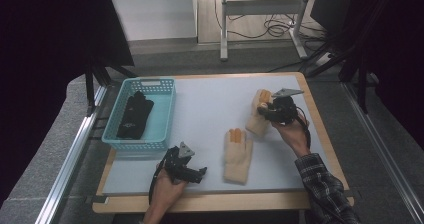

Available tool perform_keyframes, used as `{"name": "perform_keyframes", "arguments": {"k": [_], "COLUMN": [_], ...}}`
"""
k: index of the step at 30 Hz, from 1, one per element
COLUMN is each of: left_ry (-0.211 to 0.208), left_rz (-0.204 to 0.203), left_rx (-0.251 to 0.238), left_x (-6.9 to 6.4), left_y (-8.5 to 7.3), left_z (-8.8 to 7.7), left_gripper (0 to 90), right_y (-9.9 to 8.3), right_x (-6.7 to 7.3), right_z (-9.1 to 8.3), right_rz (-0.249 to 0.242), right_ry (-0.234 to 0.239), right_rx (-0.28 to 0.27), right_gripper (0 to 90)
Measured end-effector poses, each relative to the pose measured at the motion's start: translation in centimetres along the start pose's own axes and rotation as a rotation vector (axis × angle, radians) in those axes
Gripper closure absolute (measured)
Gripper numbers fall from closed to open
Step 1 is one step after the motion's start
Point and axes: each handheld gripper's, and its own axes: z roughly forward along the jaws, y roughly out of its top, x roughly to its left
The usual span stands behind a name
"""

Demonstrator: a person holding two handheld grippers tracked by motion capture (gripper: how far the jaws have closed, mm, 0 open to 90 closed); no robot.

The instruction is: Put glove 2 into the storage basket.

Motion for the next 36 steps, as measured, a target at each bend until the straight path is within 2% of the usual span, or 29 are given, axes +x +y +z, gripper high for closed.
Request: {"name": "perform_keyframes", "arguments": {"k": [8, 14, 18, 23, 28, 30, 33, 36], "left_ry": [0.000, 0.001, 0.000, 0.001, 0.001, 0.001, 0.002, 0.003], "left_rz": [0.000, 0.001, -0.002, -0.001, -0.001, -0.001, -0.002, -0.001], "left_rx": [0.000, -0.001, -0.002, -0.001, -0.001, -0.002, -0.004, -0.004], "left_x": [0.0, 0.0, 0.0, 0.0, 0.0, 0.0, 0.0, 0.0], "left_y": [0.0, 0.0, 0.0, 0.0, 0.0, 0.0, 0.0, 0.0], "left_z": [0.0, 0.0, 0.0, 0.0, 0.0, 0.0, 0.0, 0.0], "left_gripper": [0.4, 0.4, 0.5, 0.5, 0.5, 0.5, 0.5, 0.5], "right_y": [-0.2, -1.3, -2.1, -3.3, -4.6, -5.2, -5.8, -5.6], "right_x": [4.1, 7.5, 9.8, 11.9, 12.9, 13.4, 13.8, 13.4], "right_z": [-3.6, -5.7, -6.4, -5.2, -2.9, -2.1, -1.4, -1.8], "right_rz": [-0.068, -0.079, -0.085, -0.090, -0.098, -0.135, -0.139, -0.122], "right_ry": [0.094, 0.175, 0.219, 0.245, 0.224, 0.188, 0.188, 0.200], "right_rx": [-0.011, -0.011, 0.003, 0.038, 0.077, 0.088, 0.096, 0.074], "right_gripper": [58.1, 58.0, 57.9, 57.7, 56.9, 55.3, 50.1, 43.0]}}
